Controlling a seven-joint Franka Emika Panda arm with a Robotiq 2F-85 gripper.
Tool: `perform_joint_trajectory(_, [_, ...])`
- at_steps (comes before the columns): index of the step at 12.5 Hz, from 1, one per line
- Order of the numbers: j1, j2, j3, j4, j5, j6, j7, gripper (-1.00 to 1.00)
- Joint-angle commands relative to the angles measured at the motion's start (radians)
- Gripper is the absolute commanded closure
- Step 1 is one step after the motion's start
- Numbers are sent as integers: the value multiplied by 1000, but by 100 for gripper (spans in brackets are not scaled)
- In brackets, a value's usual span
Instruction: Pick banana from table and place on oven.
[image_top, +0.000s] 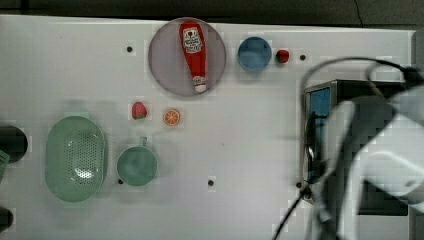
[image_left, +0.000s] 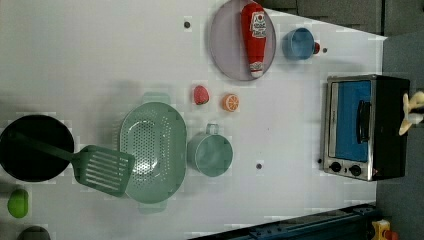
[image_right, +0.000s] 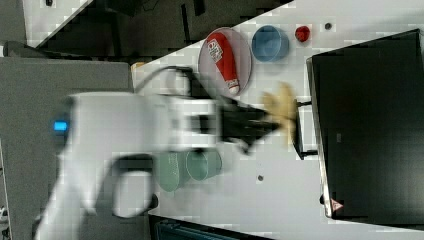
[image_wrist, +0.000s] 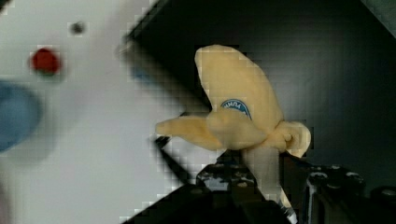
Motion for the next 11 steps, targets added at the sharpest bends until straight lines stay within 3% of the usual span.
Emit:
perform_joint_trajectory(1, [-47, -31, -67, 0, 16, 2, -264, 58])
perform_joint_trajectory(3, [-49, 14, -89, -1, 40, 4, -270, 53])
perform_joint_trajectory(10, [-47, 42, -85, -2, 48, 33, -270, -99])
perform_joint_trajectory(11, [-40, 34, -70, 1, 46, 32, -270, -100])
